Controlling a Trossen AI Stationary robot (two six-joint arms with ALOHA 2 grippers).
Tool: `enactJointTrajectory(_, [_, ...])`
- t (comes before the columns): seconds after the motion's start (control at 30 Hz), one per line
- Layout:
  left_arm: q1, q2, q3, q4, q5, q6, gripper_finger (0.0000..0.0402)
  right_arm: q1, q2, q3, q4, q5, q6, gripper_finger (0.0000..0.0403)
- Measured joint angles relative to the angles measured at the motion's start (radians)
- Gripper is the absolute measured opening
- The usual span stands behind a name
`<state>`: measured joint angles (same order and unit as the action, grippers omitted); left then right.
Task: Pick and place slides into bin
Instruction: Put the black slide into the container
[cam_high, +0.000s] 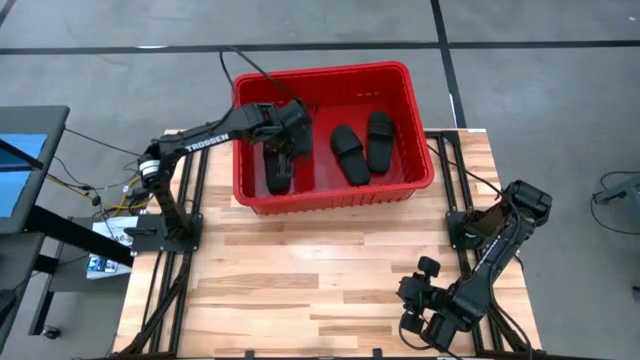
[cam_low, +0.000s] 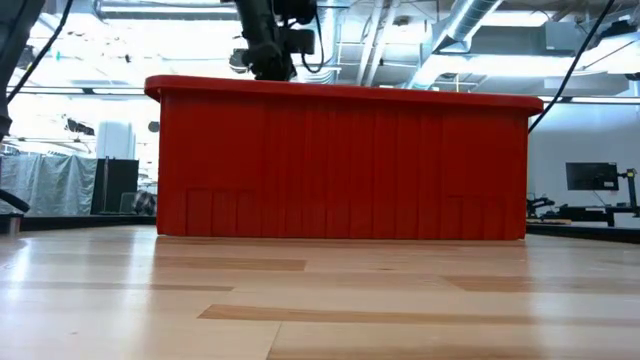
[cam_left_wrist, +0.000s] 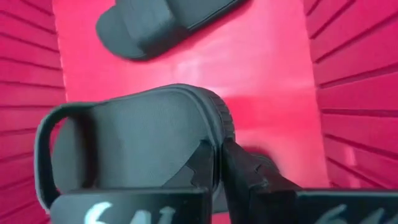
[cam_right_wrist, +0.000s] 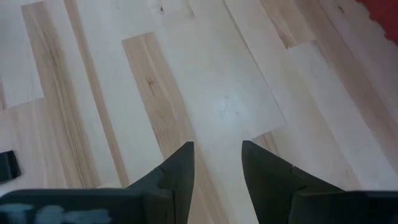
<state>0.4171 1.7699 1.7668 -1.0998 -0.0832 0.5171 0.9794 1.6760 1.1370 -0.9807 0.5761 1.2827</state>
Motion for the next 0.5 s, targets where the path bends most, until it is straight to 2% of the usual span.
enactJointTrajectory(0.27, [0.033,-0.001,-0.056,0.042,0.037,0.008,0.0,0.0,0.0,0.0,-0.001,-0.001,0.0,0.0124])
enactJointTrajectory(0.5, [0.033,-0.002,-0.058,0.072,0.083,0.019,0.0,0.0,0.0,0.0,-0.002,-0.001,0.0,0.0124])
